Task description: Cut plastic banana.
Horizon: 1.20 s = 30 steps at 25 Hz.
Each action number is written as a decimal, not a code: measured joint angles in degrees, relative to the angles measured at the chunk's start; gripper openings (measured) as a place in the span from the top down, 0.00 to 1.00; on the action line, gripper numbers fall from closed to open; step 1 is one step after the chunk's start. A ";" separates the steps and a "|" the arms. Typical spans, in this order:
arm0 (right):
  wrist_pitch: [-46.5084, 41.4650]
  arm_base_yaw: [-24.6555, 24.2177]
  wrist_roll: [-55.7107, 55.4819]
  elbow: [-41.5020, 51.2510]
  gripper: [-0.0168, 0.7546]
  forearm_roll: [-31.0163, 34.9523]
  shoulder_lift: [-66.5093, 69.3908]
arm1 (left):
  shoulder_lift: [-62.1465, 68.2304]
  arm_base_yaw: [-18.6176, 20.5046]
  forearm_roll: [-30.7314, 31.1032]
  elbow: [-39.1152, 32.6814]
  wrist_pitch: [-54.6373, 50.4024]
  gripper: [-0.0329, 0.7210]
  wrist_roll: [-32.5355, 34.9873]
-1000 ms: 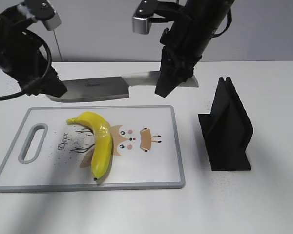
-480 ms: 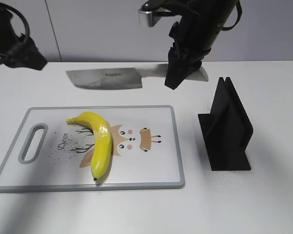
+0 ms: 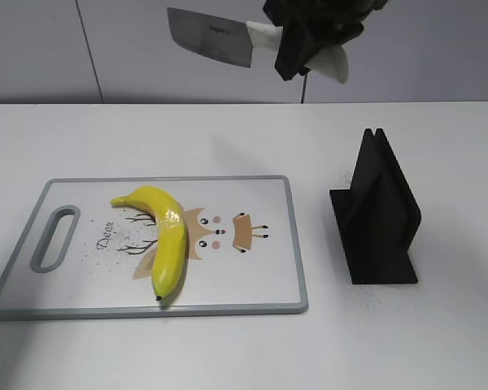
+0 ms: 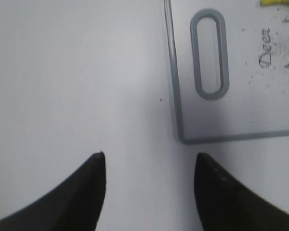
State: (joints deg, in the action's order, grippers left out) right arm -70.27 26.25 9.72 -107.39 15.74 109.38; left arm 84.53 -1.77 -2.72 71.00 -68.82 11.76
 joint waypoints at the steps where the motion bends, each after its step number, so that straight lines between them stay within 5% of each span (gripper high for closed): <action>1: 0.00 0.06 -1.63 1.59 0.77 0.07 -1.50 | -1.22 0.00 -0.11 -1.37 -0.16 0.21 -0.19; 10: 1.80 0.18 -15.51 18.07 0.77 -4.39 -14.87 | -19.71 0.06 -0.23 -18.26 0.52 0.22 -0.38; 22: 11.20 0.18 -38.11 39.36 0.77 -21.87 -32.07 | -46.59 0.06 -0.70 -33.06 5.20 0.23 -2.64; 30: 17.42 0.18 -41.80 47.12 0.77 -22.71 -33.09 | -65.62 0.06 -1.13 -41.38 7.11 0.24 -2.69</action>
State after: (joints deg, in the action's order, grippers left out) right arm -52.85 26.43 -32.08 -60.27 -6.97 76.29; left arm 18.92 -1.71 -3.85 29.63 -61.70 9.07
